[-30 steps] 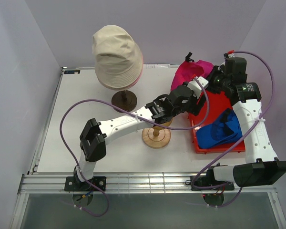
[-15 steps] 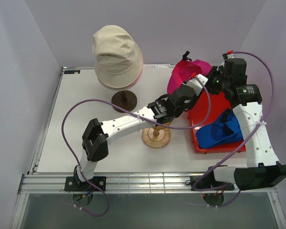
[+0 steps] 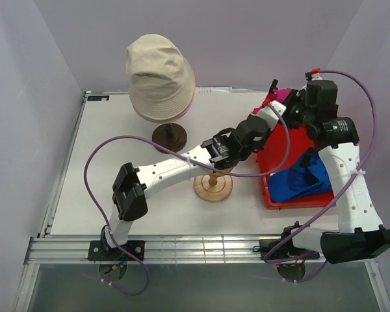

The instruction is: Stack the hats

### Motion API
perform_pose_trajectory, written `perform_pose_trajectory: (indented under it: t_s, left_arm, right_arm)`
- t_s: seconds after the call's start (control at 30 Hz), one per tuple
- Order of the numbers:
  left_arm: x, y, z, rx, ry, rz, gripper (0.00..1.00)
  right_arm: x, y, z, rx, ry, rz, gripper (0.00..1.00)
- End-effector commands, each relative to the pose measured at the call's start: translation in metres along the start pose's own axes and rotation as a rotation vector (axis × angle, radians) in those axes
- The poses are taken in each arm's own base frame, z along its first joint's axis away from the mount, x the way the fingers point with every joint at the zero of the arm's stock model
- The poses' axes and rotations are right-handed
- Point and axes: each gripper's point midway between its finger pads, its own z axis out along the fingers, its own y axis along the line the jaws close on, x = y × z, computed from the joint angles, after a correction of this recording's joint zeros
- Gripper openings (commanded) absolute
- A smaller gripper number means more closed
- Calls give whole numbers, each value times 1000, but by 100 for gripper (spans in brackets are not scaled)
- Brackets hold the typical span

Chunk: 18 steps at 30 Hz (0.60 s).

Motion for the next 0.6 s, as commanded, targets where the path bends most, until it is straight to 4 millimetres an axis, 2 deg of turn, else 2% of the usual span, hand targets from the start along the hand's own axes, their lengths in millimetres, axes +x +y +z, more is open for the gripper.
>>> perform_pose_trajectory:
  t_s: [0.0, 0.07, 0.1, 0.17, 0.2, 0.23, 0.27, 0.33, 0.37, 0.43, 0.47, 0.5, 0.53, 0.57]
  left_arm:
    - [-52, -5, -22, 88, -90, -146, 0]
    - [-56, -5, -24, 110, -90, -190, 0]
    - [-58, -7, -26, 130, -88, -228, 0]
    - [-63, 1, -29, 140, -91, -280, 0]
    - [-64, -1, -32, 175, -84, -332, 0]
    - [-71, 11, -36, 177, -97, -368, 0]
    - [-66, 14, -36, 186, -88, -397, 0]
    - [-68, 25, -41, 238, -89, -498, 0]
    - [-69, 30, -51, 263, -108, -541, 0]
    - [-66, 46, -58, 279, -117, -616, 0]
    - [-83, 51, -74, 314, -163, -684, 0]
    - [-56, 50, -75, 323, -108, -704, 0]
    - [-58, 55, -80, 330, -131, -733, 0]
    - [-76, 60, -99, 361, -188, -786, 0]
  right_arm:
    - [-10, 31, -25, -121, -48, -27, 15]
    - [-18, 36, -32, -138, -79, -28, 30]
    - [-20, 38, -35, -144, -88, -29, 42]
    - [-28, 43, -43, -154, -111, -32, 56]
    - [-31, 46, -46, -160, -121, -33, 60]
    - [-36, 50, -52, -172, -140, -35, 63]
    - [-39, 52, -55, -178, -151, -35, 66]
    - [-45, 60, -64, -210, -177, -32, 70]
    - [-47, 63, -68, -223, -186, -31, 74]
    - [-50, 69, -77, -249, -206, -32, 77]
    - [-51, 71, -79, -258, -211, -27, 77]
    - [-52, 72, -81, -263, -219, -25, 79]
    - [-54, 74, -86, -275, -232, -29, 79]
    - [-54, 75, -88, -280, -236, -26, 81]
